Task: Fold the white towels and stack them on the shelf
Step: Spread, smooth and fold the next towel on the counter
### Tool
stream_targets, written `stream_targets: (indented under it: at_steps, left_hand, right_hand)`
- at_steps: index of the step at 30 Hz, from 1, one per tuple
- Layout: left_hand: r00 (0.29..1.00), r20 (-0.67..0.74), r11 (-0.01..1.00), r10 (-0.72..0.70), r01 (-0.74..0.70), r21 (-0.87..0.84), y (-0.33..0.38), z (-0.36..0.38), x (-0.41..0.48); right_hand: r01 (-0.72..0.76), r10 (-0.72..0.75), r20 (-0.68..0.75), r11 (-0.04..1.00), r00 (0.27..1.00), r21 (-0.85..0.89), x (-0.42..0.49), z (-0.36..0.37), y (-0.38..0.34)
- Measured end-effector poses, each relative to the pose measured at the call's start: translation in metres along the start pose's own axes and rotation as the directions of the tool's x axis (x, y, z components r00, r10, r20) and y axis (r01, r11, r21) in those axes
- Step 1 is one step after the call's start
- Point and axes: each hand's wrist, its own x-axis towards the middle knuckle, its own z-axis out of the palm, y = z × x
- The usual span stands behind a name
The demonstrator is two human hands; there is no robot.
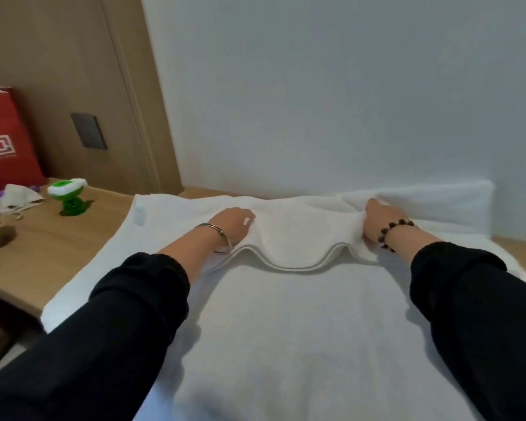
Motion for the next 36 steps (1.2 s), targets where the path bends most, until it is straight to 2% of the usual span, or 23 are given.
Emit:
stream_targets:
  at_steps: [2,4,6,7,9,11,13,16,18,20,23,24,26,29,31,33,34,36]
  left_hand:
    - [0.999,-0.016,0.989,0.035,-0.037,-0.142,-0.001,-0.008,-0.024]
    - [0.99,0.044,0.958,0.137,-0.121,-0.259,0.0,-0.011,-0.052]
    - [0.975,0.051,0.962,0.215,-0.203,-0.182,-0.002,-0.005,-0.076]
    - [0.978,0.038,0.972,0.205,-0.199,-0.125,-0.005,0.001,-0.085]
    - [0.996,-0.005,0.993,0.089,-0.089,-0.074,-0.014,0.016,-0.095]
    - [0.992,-0.127,0.997,-0.007,-0.003,-0.075,-0.019,0.029,-0.1]
    - [0.979,-0.186,0.994,-0.083,0.067,-0.09,-0.017,0.035,-0.102]
    - [0.95,-0.266,0.987,-0.162,0.155,-0.047,-0.014,0.02,-0.102]
    - [0.91,-0.354,0.976,-0.217,0.196,-0.095,-0.016,-0.004,-0.106]
    - [0.844,-0.493,0.977,-0.21,0.159,-0.144,-0.019,-0.028,-0.116]
    - [0.692,-0.704,0.985,-0.16,0.07,-0.155,-0.017,-0.049,-0.147]
    - [0.65,-0.746,0.986,-0.145,0.037,-0.159,-0.014,-0.054,-0.159]
    - [0.598,-0.798,0.99,-0.081,-0.044,-0.133,-0.008,-0.06,-0.184]
    - [0.53,-0.833,0.983,0.159,-0.166,0.082,-0.01,-0.055,-0.22]
    - [0.568,-0.755,0.944,0.327,-0.225,0.24,-0.013,-0.04,-0.247]
    - [0.659,-0.598,0.885,0.457,-0.272,0.377,-0.018,-0.017,-0.271]
    - [0.722,-0.519,0.875,0.458,-0.265,0.405,-0.019,-0.006,-0.28]
    - [0.868,-0.391,0.913,0.307,-0.153,0.378,-0.012,0.014,-0.291]
  right_hand:
    - [0.01,-0.019,0.086,0.995,0.996,0.1,-0.009,-0.007,-0.005]
    - [0.059,-0.086,0.177,0.987,0.98,0.152,-0.024,-0.014,-0.008]
    - [0.177,-0.178,0.252,0.984,0.951,0.03,-0.046,-0.015,-0.008]
    - [0.22,-0.208,0.304,0.975,0.93,-0.007,-0.057,-0.015,-0.006]
    - [0.235,-0.231,0.387,0.971,0.893,0.036,-0.075,-0.009,0.002]
    - [0.229,-0.242,0.27,0.97,0.932,0.077,-0.082,0.002,0.01]
    - [0.188,-0.185,0.085,0.982,0.979,-0.024,-0.084,0.01,0.01]
    - [0.106,-0.1,0.036,0.965,0.994,-0.238,-0.087,0.002,0.0]
    - [0.067,-0.089,-0.08,0.967,0.993,-0.247,-0.088,-0.02,0.001]
    - [0.016,-0.072,-0.313,0.984,0.947,-0.178,-0.094,-0.051,0.008]
    - [0.066,-0.029,-0.632,0.997,0.775,0.036,-0.119,-0.088,0.012]
    - [0.1,-0.01,-0.687,0.991,0.726,0.091,-0.13,-0.095,0.011]
    - [0.158,0.006,-0.735,0.976,0.678,0.153,-0.155,-0.103,0.007]
    - [0.244,-0.018,-0.776,0.954,0.63,0.176,-0.2,-0.098,0.006]
    - [0.3,-0.103,-0.786,0.948,0.609,0.108,-0.234,-0.082,0.012]
    - [0.319,-0.214,-0.735,0.948,0.643,0.004,-0.264,-0.055,0.022]
    - [0.313,-0.255,-0.671,0.949,0.696,-0.036,-0.275,-0.04,0.027]
    - [0.25,-0.246,-0.452,0.967,0.857,-0.052,-0.287,-0.014,0.031]
